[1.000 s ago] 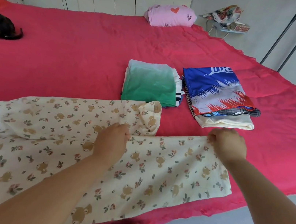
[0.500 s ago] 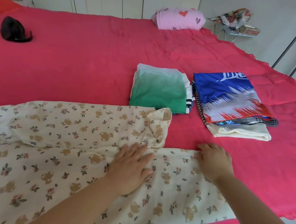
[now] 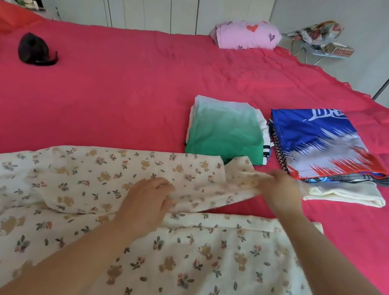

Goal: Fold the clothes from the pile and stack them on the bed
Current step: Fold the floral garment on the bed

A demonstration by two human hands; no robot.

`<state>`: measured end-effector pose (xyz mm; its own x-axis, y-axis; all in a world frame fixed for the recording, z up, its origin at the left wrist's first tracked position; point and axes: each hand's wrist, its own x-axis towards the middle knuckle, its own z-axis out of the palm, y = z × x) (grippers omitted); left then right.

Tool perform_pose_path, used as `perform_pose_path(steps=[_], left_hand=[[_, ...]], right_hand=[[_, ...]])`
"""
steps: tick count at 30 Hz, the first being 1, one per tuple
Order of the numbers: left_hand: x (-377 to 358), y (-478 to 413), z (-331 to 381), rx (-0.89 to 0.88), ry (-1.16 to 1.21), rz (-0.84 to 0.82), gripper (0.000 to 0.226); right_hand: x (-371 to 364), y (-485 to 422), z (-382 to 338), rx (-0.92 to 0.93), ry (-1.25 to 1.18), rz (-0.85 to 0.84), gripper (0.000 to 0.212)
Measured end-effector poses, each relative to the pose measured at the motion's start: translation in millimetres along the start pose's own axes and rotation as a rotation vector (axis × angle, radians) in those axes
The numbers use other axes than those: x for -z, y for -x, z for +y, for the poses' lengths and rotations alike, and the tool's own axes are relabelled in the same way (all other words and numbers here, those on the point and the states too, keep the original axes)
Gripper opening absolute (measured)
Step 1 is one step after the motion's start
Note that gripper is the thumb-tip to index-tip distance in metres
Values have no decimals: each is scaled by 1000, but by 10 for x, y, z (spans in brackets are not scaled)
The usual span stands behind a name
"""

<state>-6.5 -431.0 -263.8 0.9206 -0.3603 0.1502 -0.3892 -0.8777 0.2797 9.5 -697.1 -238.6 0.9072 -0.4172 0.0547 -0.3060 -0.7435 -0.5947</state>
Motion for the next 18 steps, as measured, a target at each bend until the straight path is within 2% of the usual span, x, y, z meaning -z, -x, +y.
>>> perform_pose_path(steps=[2,4,6,7,10,12,15,18], left_hand=[[30,-68,-40,19,13,23,31],[28,-140,-33,40,37,27,32],[7,-212,9,50,49,15,36],[-4,-244,43,47,48,1,37],[-37,-358,108,8,31,-7,36],[-37,-465,91,0,32,3,36],[-5,-668,-2,40,33,-5,34],[9,-889,-155,93,8,-23,37]], right_hand=[[180,-2,222,-124,-43,4,11],[304,53,401,-264,19,-163,13],[363,109,518,-352,128,-360,26],[371,112,550,-331,154,-374,31],[350,62,501,-146,121,-158,26],[279,-13,376,5,175,-70,27],[105,-204,217,166,287,-60,30],[-77,-442,150,208,380,-99,31]])
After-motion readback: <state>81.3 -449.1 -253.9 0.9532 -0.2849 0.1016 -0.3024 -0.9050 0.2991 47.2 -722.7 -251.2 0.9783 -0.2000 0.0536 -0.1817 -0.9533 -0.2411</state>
